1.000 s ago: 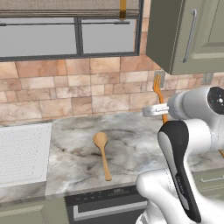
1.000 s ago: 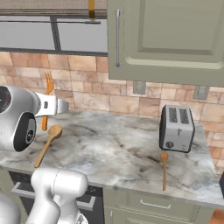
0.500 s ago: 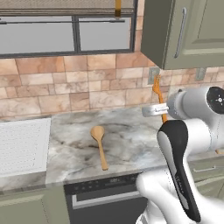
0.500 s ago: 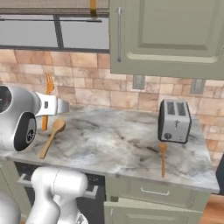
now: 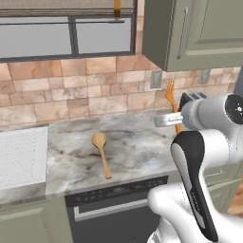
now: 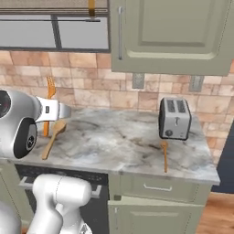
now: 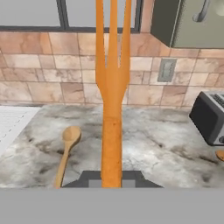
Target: Organize the utensils by type. Pick up the wooden spoons from the counter and place them in the open cabinet. Then pick up the metallic utensils from the counter and place them in the open drawer.
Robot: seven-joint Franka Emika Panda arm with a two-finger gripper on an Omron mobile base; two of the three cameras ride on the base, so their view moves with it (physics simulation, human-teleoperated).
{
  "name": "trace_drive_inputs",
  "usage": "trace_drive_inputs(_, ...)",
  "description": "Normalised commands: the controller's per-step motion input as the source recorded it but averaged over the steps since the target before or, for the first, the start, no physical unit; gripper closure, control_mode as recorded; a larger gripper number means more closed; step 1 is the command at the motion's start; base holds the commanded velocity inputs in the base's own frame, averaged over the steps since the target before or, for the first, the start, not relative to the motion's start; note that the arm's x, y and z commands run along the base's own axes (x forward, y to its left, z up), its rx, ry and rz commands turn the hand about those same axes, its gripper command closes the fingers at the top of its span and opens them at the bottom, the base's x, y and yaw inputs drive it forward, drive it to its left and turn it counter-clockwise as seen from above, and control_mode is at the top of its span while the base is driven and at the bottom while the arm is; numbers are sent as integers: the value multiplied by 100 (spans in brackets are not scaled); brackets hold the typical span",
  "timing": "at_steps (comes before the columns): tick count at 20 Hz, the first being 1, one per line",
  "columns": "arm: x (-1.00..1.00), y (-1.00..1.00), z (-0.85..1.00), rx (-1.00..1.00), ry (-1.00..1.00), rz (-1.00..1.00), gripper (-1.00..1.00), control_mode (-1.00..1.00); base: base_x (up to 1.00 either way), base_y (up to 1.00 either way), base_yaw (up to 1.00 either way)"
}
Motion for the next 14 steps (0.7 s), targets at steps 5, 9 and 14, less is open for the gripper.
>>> trace_drive_inputs(5, 0, 0, 0, 0, 0, 0, 100, 100, -22, 15, -49)
trace_drive_inputs(9, 0, 0, 0, 0, 0, 0, 100, 100, -61, 3, -65)
trace_drive_inputs(14, 0, 0, 0, 0, 0, 0, 100, 100, -66, 0, -63)
